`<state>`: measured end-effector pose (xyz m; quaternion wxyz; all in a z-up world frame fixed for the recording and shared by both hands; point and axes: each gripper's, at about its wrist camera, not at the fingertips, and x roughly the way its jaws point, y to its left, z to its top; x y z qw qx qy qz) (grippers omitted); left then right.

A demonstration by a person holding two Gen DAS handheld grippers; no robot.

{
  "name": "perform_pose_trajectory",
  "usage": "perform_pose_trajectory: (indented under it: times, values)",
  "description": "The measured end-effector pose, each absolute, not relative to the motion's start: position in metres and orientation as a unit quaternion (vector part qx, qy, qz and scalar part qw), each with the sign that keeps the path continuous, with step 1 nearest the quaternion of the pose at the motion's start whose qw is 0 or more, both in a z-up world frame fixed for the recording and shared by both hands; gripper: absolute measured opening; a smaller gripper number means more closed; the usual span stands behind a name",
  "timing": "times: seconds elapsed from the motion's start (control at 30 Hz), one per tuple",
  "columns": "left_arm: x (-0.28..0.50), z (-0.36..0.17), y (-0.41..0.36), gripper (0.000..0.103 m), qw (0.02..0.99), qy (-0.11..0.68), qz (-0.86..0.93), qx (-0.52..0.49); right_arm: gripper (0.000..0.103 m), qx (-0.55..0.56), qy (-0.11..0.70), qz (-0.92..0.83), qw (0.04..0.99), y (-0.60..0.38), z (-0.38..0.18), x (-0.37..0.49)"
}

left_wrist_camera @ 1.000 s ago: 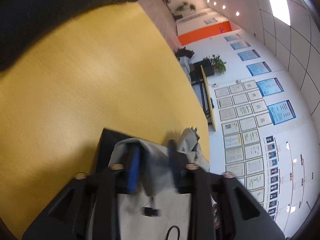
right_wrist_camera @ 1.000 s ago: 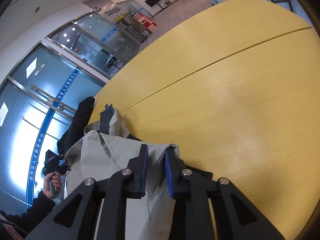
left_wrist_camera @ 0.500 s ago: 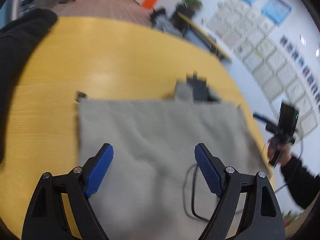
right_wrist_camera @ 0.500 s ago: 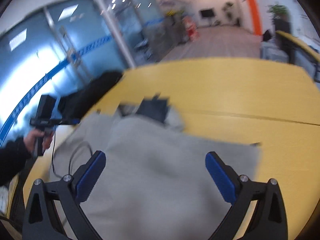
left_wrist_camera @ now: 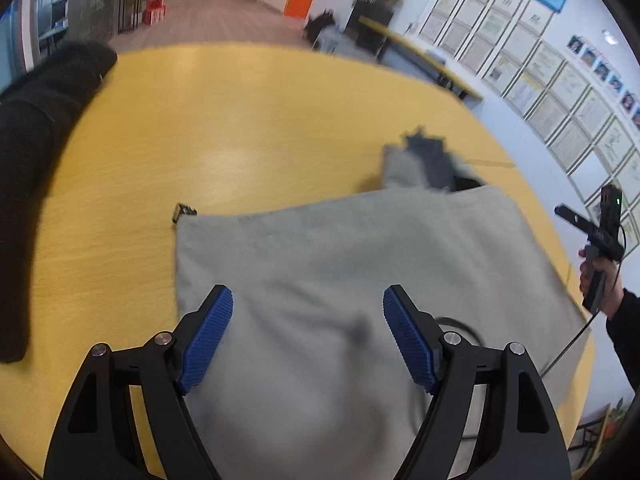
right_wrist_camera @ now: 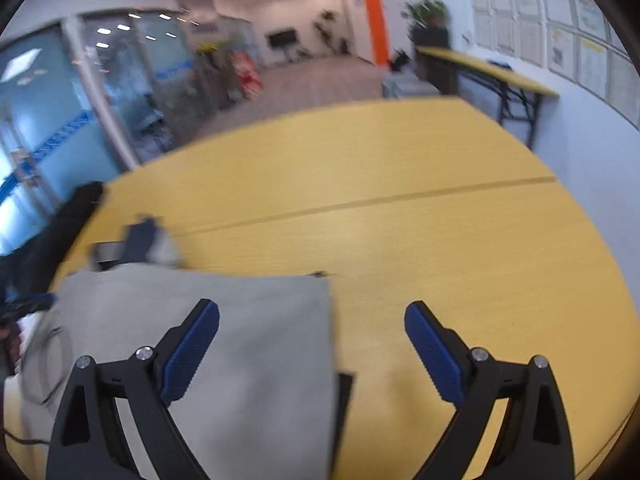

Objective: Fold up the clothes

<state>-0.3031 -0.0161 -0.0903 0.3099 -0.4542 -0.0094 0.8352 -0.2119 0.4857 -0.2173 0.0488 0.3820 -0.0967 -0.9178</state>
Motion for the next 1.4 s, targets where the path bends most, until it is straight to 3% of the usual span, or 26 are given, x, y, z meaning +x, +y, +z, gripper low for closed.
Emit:
perform_pose_trajectory:
  times: [0.13, 0.23, 0.37, 0.57, 0.63, 0.7, 0.9, 1.1, 1.17, 1.23, 1.4]
  values:
    - [-0.24, -0.013, -0.059, 0.082, 0.307, 0.03, 0.862, -0.402, 0.097, 0.327, -0.089, -0.935, 0.102, 0.488, -0.166, -0.134]
    - [-0.191, 0.046, -0.101, 0.098, 0.286, 0.08, 0.878, -0.375, 0.099, 0.285, -0.082, -0.944, 0.142, 0.49, -0.127, -0.076]
    - [-0.165, 0.068, -0.119, 0.102, 0.283, 0.144, 0.875, -0.366, 0.1, 0.308, -0.124, -0.932, 0.148, 0.531, -0.119, -0.023]
    - [-0.179, -0.015, -0.02, 0.101, 0.375, 0.258, 0.806, -0.379, 0.1, 0.38, -0.258, -0.884, 0.084, 0.55, -0.191, 0.031]
    - [-0.185, -0.056, 0.027, 0.092, 0.411, 0.287, 0.773, -0.389, 0.1, 0.393, -0.321, -0.859, 0.064, 0.538, -0.223, 0.043]
    - [-0.185, -0.092, 0.063, 0.086, 0.445, 0.31, 0.74, -0.397, 0.1, 0.395, -0.352, -0.848, 0.042, 0.526, -0.243, 0.048]
    - [-0.178, -0.135, 0.122, 0.086, 0.5, 0.348, 0.7, -0.374, 0.097, 0.424, -0.411, -0.807, 0.008, 0.504, -0.293, 0.032]
    - [-0.187, -0.149, 0.13, 0.098, 0.508, 0.326, 0.709, -0.364, 0.064, 0.408, -0.421, -0.81, 0.006, 0.493, -0.301, 0.012]
    - [-0.186, -0.151, 0.133, 0.101, 0.502, 0.321, 0.717, -0.361, 0.028, 0.38, -0.423, -0.822, -0.002, 0.498, -0.292, 0.014]
    - [-0.182, -0.151, 0.139, 0.102, 0.497, 0.318, 0.725, -0.356, 0.01, 0.353, -0.424, -0.834, -0.01, 0.503, -0.283, 0.017]
    - [-0.162, -0.149, 0.171, 0.1, 0.477, 0.308, 0.744, -0.351, 0.003, 0.282, -0.426, -0.859, -0.029, 0.516, -0.259, 0.023]
